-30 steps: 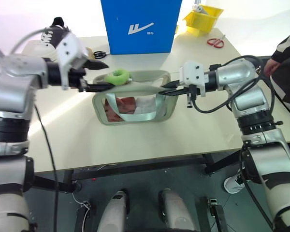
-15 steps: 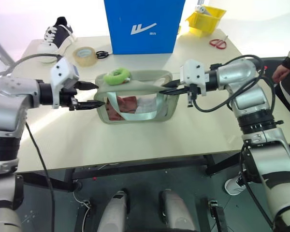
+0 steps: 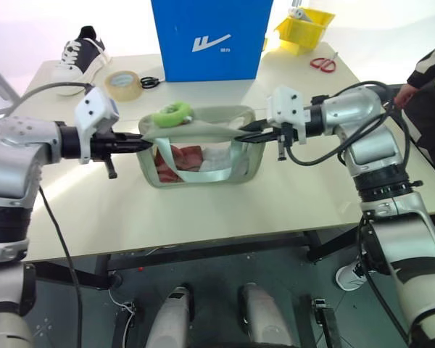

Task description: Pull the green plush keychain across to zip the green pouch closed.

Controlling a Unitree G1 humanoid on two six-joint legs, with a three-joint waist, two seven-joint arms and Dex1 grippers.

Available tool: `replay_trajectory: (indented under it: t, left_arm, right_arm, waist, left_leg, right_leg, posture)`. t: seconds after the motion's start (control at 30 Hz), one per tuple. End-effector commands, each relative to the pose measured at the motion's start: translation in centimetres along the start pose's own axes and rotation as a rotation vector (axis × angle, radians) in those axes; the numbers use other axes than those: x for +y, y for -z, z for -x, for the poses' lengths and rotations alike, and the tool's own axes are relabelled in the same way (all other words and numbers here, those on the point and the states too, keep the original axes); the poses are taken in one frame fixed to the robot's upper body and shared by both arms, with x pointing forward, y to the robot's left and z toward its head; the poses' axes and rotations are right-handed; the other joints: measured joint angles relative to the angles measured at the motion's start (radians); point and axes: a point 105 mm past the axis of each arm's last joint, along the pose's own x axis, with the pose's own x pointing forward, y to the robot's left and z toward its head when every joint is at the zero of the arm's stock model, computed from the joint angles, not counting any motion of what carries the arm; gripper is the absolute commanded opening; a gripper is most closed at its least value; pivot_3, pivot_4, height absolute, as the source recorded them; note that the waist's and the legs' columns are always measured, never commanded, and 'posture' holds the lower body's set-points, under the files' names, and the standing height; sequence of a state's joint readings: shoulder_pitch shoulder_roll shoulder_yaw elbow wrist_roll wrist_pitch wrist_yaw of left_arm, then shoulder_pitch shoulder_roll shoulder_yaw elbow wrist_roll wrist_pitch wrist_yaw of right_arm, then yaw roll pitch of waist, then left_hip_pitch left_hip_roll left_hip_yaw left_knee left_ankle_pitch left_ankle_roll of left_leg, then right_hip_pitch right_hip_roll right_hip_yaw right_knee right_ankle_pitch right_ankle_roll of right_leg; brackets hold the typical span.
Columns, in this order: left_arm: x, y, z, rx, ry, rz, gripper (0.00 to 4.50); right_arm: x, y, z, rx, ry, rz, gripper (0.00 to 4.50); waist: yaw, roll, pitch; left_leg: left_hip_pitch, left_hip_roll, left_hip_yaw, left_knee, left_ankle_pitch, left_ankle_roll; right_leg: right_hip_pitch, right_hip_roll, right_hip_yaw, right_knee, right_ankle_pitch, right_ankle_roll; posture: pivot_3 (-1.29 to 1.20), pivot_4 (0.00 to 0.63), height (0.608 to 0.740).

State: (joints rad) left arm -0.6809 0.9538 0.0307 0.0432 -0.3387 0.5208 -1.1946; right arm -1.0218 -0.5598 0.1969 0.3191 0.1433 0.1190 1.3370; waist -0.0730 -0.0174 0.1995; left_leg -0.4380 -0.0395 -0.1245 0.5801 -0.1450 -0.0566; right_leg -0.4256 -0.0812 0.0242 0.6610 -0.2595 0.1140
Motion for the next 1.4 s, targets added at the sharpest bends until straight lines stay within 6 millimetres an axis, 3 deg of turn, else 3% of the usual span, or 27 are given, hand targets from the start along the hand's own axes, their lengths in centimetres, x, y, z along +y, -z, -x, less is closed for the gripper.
replay_trajectory:
  t: [0.03,0.23,0.27,0.37,0.53,0.7,0.9,1.0,1.23,1.4]
  left_arm:
    - [-0.1,0.2,2.0,0.042,-0.03,-0.012,0.0]
    - [-0.3,1.2,2.9,0.072,-0.063,0.002,0.0]
    - [-0.5,1.1,2.8,0.07,-0.061,0.002,0.0]
    - [-0.9,1.1,2.7,0.059,-0.061,0.004,0.0]
    - [-0.8,1.2,2.6,0.056,-0.071,0.004,0.0]
    - [-0.9,1.0,2.3,0.044,-0.059,-0.006,0.0]
    - [-0.9,0.8,2.2,0.027,-0.059,0.001,0.0]
    - [-1.0,0.8,2.2,0.032,-0.057,-0.004,0.0]
    - [-1.0,0.8,2.0,0.029,-0.057,-0.008,0.0]
    - [-1.2,0.8,1.9,0.03,-0.05,-0.005,0.0]
  right_arm:
    - [-0.1,-2.8,0.3,-0.101,0.023,0.007,1.15]
    - [-0.6,-3.7,0.3,-0.111,0.028,-0.009,4.27]
    - [-1.1,-4.5,0.4,-0.129,0.04,-0.015,4.45]
    - [-3.0,-7.4,-0.2,-0.203,0.103,0.006,4.45]
    - [-2.5,-10.2,-5.0,-0.292,0.085,0.062,4.45]
    - [-1.6,-9.8,-9.4,-0.281,0.06,0.065,4.45]
    - [-1.9,-8.7,-12.3,-0.171,0.063,0.021,4.45]
    - [-2.1,-8.3,-12.6,-0.125,0.051,0.015,3.65]
    - [-2.6,-7.7,-11.8,-0.091,0.079,0.028,0.05]
    - [-5.4,-7.1,-7.9,-0.073,0.238,-0.004,0.05]
  waist:
    - [0.001,0.0,0.0]
    - [0.006,0.0,0.0]
    - [0.006,0.0,0.0]
    - [-0.001,0.0,0.0]
    - [0.003,0.0,0.0]
    - [0.007,0.0,0.0]
    - [0.003,-0.001,-0.001]
    - [0.004,-0.001,-0.001]
    - [0.004,-0.001,-0.001]
    - [0.007,-0.001,-0.001]
  left_leg:
    - [0.0,0.0,0.0,0.0,0.0,0.0]
    - [0.0,0.0,0.0,0.0,0.0,0.0]
    - [0.0,0.0,0.0,0.0,0.0,0.0]
    - [0.001,0.0,0.0,0.0,0.0,0.0]
    - [0.003,0.002,0.0,-0.003,0.0,0.0]
    - [0.003,0.001,0.0,-0.002,0.0,0.0]
    - [0.003,0.001,0.0,-0.003,0.0,0.0]
    - [0.003,0.001,0.0,-0.003,0.0,0.0]
    - [0.003,0.001,0.0,-0.003,0.0,0.0]
    - [0.003,0.001,0.0,-0.002,0.0,0.0]
  right_leg:
    - [0.0,0.0,0.0,0.0,0.0,0.0]
    - [0.001,0.0,0.0,0.0,0.0,0.0]
    - [0.001,0.0,0.0,0.0,0.0,0.0]
    - [0.0,0.0,0.0,0.0,0.0,0.0]
    - [0.0,0.001,0.0,0.001,-0.001,-0.001]
    - [0.001,0.001,0.0,0.001,0.0,-0.001]
    - [0.001,0.001,0.0,0.002,0.0,-0.001]
    - [0.001,0.001,0.0,0.002,0.0,-0.001]
    - [0.001,0.001,0.0,0.002,0.0,-0.001]
    - [0.001,0.001,0.0,0.002,0.0,-0.001]
  posture:
    - [0.0,0.15,0.74]
    - [0.0,0.15,0.74]
    - [0.0,0.15,0.74]
    - [0.0,0.15,0.74]
    - [0.0,0.15,0.74]
    - [0.0,0.15,0.74]
    - [0.0,0.15,0.74]
    - [0.0,0.15,0.74]
    - [0.0,0.15,0.74]
    - [0.0,0.15,0.74]
